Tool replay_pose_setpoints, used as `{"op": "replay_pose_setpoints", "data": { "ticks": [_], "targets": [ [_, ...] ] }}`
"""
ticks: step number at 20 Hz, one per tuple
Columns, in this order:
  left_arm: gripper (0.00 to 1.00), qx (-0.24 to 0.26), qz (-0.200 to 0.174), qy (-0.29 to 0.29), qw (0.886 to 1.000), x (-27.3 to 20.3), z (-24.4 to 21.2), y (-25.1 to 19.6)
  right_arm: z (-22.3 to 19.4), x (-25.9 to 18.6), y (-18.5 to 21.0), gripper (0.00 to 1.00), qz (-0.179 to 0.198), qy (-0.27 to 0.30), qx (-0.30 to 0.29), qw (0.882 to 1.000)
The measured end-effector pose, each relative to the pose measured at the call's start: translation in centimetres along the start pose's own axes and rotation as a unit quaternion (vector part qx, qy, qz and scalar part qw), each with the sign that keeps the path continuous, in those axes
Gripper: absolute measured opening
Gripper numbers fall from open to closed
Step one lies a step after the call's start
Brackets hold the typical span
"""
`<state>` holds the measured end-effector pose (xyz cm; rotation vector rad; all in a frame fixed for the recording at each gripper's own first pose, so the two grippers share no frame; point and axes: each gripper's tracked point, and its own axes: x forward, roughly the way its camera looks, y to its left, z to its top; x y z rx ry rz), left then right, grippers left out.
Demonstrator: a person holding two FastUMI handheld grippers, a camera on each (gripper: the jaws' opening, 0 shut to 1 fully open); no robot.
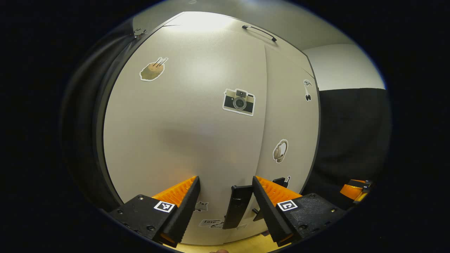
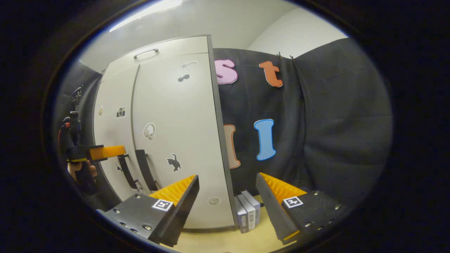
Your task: Grab one shoe with the right hand and put it into the shoe cabinet, grab the other shoe with the left hand and put it into the shoe cabinet; then close the right door with the right hand and the left door with the left hand.
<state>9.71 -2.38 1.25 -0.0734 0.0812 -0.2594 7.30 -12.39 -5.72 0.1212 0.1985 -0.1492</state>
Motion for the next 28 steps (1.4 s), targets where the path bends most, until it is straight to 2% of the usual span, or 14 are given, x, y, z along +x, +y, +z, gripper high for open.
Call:
{"op": "replay_pose_setpoints", "data": {
  "ticks": [13,24,25,26,27,28],
  "targets": [
    [0.9,-0.002,0.0,0.009,1.0,0.5,-0.1,-0.1,0.8,-0.7,1.5,0.98,0.017,-0.005,-0.008,1.0],
    [0.88,0.023,-0.023,-0.025,0.999,-5.3,3.7,-4.2,6.7,-6.6,5.9,0.98,0.037,-0.042,-0.027,0.998],
    [0.83,0.022,-0.022,-0.033,0.999,-6.1,4.2,-4.6,7.1,-7.1,6.2,0.98,0.037,-0.044,-0.027,0.998],
    [0.88,0.022,-0.018,-0.041,0.999,-6.6,4.6,-4.7,7.4,-7.6,6.4,0.98,0.036,-0.048,-0.029,0.998],
    [0.83,0.022,-0.015,-0.047,0.999,-7.1,5.0,-4.8,7.6,-8.2,6.7,0.98,0.035,-0.051,-0.03,0.998],
    [0.89,0.022,-0.012,-0.05,0.998,-7.6,5.2,-4.8,7.7,-8.6,7.0,0.98,0.033,-0.053,-0.031,0.998]
  ]
}}
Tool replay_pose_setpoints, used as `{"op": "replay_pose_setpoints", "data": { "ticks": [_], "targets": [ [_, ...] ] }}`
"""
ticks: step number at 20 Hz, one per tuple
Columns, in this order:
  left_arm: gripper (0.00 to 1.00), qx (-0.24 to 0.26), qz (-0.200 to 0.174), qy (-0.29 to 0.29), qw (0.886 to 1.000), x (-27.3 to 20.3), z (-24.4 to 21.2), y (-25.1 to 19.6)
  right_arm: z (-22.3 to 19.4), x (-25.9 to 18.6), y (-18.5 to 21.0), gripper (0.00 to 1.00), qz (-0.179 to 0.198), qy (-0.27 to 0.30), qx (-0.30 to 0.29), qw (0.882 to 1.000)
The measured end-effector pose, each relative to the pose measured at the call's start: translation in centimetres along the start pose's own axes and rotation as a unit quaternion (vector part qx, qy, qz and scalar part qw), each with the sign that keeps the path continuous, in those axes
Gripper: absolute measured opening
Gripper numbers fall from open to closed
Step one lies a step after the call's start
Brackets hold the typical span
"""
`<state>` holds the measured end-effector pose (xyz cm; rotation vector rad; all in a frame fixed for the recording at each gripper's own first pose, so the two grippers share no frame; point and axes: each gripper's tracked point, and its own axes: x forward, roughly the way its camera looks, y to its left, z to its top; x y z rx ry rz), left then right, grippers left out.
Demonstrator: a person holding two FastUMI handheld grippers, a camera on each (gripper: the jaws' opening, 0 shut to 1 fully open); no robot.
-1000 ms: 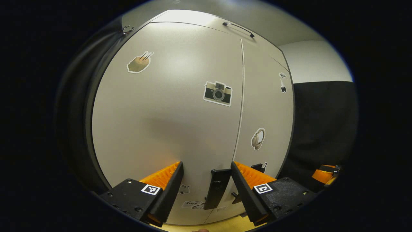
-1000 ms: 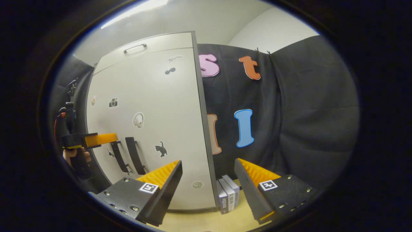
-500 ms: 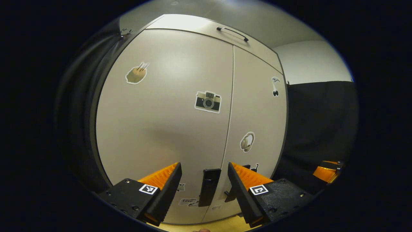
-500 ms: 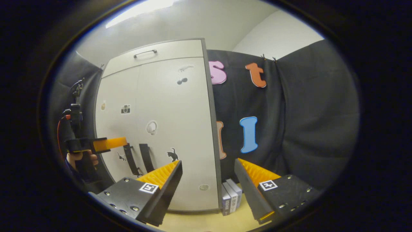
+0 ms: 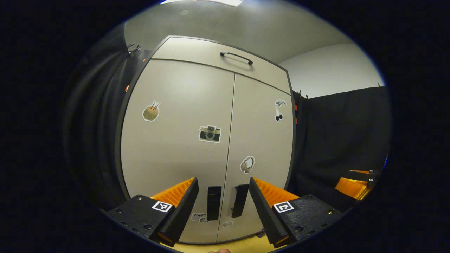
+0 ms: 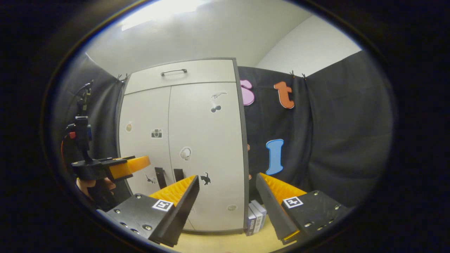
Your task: Grab one shoe with the right hand and put it into the shoe cabinet, grab the other shoe with the left hand and put it into the shoe cabinet; then close the right door with the right hand and the left door with the left hand.
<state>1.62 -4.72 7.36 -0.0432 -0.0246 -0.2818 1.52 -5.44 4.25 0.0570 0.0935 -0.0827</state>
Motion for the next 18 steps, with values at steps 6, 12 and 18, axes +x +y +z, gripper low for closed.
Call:
{"op": "replay_pose_setpoints", "data": {
  "ticks": [6,12,18],
  "targets": [
    [0.9,-0.028,-0.03,-0.006,0.999,-2.5,0.8,-1.5,0.2,-2.6,1.4,0.97,-0.005,-0.002,-0.008,1.0],
    [0.92,-0.029,-0.056,-0.005,0.998,-4.2,1.0,-1.9,0.4,-4.5,1.9,0.98,-0.021,-0.007,-0.005,1.0],
    [0.92,-0.045,-0.075,-0.001,0.996,-4.8,1.0,-2.3,0.2,-5.5,0.6,0.92,-0.044,-0.007,-0.005,0.999]
  ]
}}
